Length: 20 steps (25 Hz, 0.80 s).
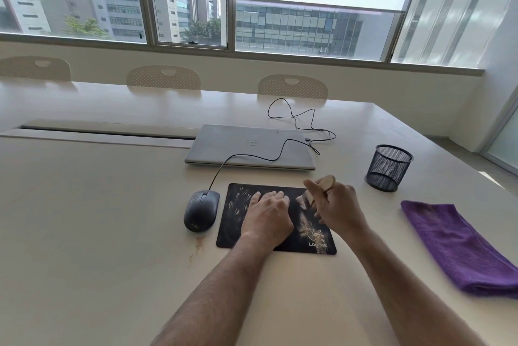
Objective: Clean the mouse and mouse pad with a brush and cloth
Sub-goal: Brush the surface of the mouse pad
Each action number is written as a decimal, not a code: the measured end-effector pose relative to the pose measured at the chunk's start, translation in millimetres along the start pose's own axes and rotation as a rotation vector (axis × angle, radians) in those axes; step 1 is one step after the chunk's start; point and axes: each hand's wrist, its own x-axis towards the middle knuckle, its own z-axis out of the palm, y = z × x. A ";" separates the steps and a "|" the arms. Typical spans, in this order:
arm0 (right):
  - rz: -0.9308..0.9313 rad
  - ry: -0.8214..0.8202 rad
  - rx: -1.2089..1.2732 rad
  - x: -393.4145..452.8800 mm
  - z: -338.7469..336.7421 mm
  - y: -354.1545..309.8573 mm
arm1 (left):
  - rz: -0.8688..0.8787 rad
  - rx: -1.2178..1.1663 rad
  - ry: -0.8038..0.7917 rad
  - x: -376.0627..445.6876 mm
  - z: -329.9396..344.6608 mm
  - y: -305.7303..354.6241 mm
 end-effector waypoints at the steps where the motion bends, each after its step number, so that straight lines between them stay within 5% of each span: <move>1: 0.006 -0.022 -0.017 0.9 -0.9 -1.0 | -0.003 -0.001 -0.003 0.3 0.1 -0.4; 7: 0.122 0.189 0.033 4.1 -9.6 0.6 | -0.007 -0.003 0.002 -0.2 -0.6 -0.1; 13: 0.093 -0.050 0.028 -0.7 -2.9 -5.3 | -0.002 -0.010 -0.004 -0.7 -1.2 -0.1; 18: 0.099 0.150 0.055 0.0 -6.4 -6.6 | 0.003 -0.003 0.007 -0.7 -0.8 -0.2; 20: 0.062 0.102 0.071 -3.8 -3.5 -7.9 | -0.003 -0.002 -0.004 -0.5 -1.4 0.0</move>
